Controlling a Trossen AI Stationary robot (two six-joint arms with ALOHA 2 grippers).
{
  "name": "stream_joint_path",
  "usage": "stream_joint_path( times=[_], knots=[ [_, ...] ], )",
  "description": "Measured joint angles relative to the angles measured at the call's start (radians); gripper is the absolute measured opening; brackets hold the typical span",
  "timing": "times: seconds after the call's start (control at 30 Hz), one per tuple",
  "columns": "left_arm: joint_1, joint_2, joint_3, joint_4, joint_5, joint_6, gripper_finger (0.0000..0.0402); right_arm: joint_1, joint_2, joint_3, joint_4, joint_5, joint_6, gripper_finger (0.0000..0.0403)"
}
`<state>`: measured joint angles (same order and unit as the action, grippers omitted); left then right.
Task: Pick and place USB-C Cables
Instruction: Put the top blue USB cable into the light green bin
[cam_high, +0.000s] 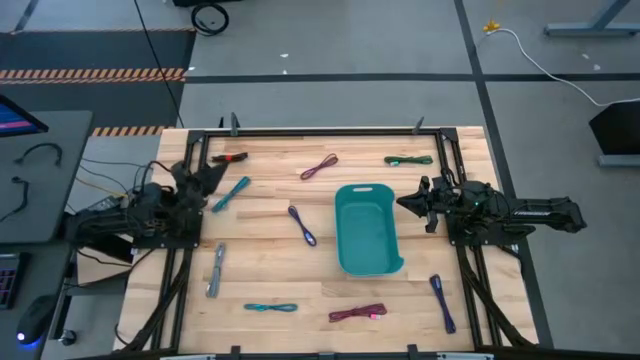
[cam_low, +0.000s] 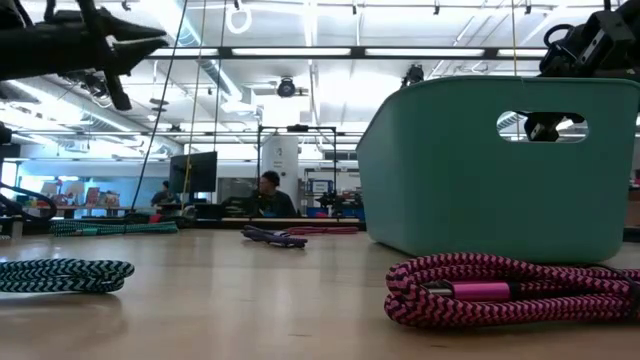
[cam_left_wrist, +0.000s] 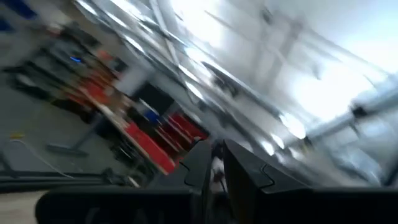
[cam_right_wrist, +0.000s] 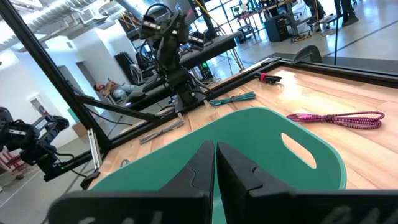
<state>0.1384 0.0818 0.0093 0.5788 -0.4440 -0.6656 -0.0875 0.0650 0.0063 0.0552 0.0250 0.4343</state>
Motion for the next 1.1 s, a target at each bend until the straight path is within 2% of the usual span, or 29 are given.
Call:
stream_joint_path(
  times=[0.1, 0.23, 0.33, 0.5, 0.57, 0.77, 0.9, 1.1],
  knots=[
    [0.0, 0.052, 0.005, 0.02, -0.023, -0.029, 0.0048, 0.0, 0.0, 0.0, 0.002, 0.0, 0.0, 0.0023],
    [0.0, 0.182, 0.057, 0.008, 0.094, 0.024, 0.0043, 0.0, 0.0, 0.0, 0.003, 0.0, 0.0, 0.0023],
    [0.0, 0.323, 0.131, -0.037, 0.144, 0.106, 0.0036, 0.0, 0.0, 0.0, 0.003, 0.0, 0.0, 0.0023],
    [0.0, 0.582, 0.326, -0.308, 0.187, 0.252, 0.0022, 0.0, 0.0, 0.0, 0.003, 0.0, 0.0, 0.0023],
    [0.0, 0.682, 0.411, -0.448, 0.252, 0.324, 0.0016, 0.0, 0.0, 0.0, 0.003, 0.0, 0.0, 0.0023],
    [-0.001, 0.978, 0.629, -0.715, 0.445, 0.549, 0.0011, 0.0, 0.0, 0.0, 0.003, 0.0, 0.0, 0.0023],
    [0.0, 1.166, 0.762, -0.828, 0.456, 0.669, 0.0029, 0.0, 0.0, 0.0, 0.003, 0.0, 0.0, 0.0023],
    [-0.003, 1.409, 0.913, -0.935, 0.488, 0.986, 0.0085, 0.0, 0.0, 0.0, 0.003, 0.0, 0.0, 0.0023]
  ],
)
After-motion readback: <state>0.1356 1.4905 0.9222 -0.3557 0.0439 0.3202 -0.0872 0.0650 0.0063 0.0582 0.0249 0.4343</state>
